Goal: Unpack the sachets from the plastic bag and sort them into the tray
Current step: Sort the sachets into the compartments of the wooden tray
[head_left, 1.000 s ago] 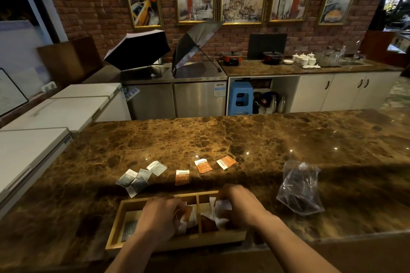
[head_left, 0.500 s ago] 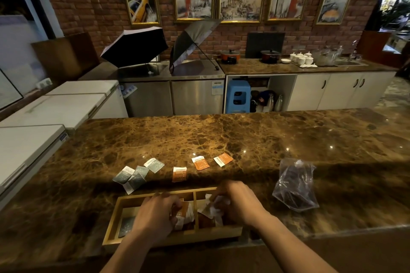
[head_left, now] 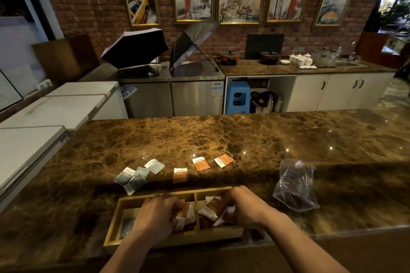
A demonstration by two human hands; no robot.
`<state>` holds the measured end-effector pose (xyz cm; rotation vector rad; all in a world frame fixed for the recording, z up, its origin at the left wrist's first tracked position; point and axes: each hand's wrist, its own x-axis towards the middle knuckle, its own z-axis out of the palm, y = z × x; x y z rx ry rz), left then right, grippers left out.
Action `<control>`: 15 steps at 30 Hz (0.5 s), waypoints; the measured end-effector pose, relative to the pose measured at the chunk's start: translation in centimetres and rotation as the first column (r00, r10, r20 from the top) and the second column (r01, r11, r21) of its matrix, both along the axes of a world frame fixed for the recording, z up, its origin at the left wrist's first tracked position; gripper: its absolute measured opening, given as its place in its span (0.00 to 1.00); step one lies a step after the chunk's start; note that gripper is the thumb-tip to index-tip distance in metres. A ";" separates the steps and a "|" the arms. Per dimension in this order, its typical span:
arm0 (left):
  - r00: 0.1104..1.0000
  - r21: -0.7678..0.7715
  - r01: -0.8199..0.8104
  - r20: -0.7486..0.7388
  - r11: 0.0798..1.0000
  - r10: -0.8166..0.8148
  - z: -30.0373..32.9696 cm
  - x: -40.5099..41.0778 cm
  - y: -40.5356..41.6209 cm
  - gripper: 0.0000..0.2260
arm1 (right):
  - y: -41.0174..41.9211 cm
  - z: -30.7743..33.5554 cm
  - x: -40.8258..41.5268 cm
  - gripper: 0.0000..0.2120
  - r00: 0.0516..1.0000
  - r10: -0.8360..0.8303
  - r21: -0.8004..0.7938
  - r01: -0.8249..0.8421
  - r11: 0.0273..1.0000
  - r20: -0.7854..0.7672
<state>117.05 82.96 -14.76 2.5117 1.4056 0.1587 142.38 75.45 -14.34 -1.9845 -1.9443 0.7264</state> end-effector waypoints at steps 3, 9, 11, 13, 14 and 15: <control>1.000 0.002 0.001 0.003 1.000 -0.001 0.1 0.1 0.0 0.19 | -0.3 1.3 0.1 0.10 0.997 0.001 0.043 0.002 0.999 -0.076; 1.000 0.006 -0.002 0.005 1.000 0.002 -0.3 0.0 0.0 0.18 | -0.2 1.5 -0.9 0.11 0.983 -0.169 0.270 0.181 0.946 -0.070; 1.000 0.007 0.001 0.004 1.000 -0.001 -0.2 0.0 0.0 0.19 | -0.4 0.8 -1.7 0.12 0.986 -0.167 0.286 0.156 0.945 0.016; 1.000 0.007 -0.002 0.009 1.000 0.002 -0.2 -0.1 -0.1 0.19 | -0.8 0.4 -2.3 0.11 0.988 -0.122 0.217 0.100 0.971 0.092; 1.000 0.013 -0.001 0.021 1.000 0.001 -0.4 -0.1 -0.1 0.20 | -1.0 0.4 -2.4 0.12 0.990 -0.089 0.163 0.070 0.984 0.109; 1.000 0.018 0.000 0.031 1.000 0.000 -0.6 -0.1 -0.2 0.20 | -1.2 0.5 -2.4 0.13 0.991 -0.053 0.118 0.038 0.992 0.124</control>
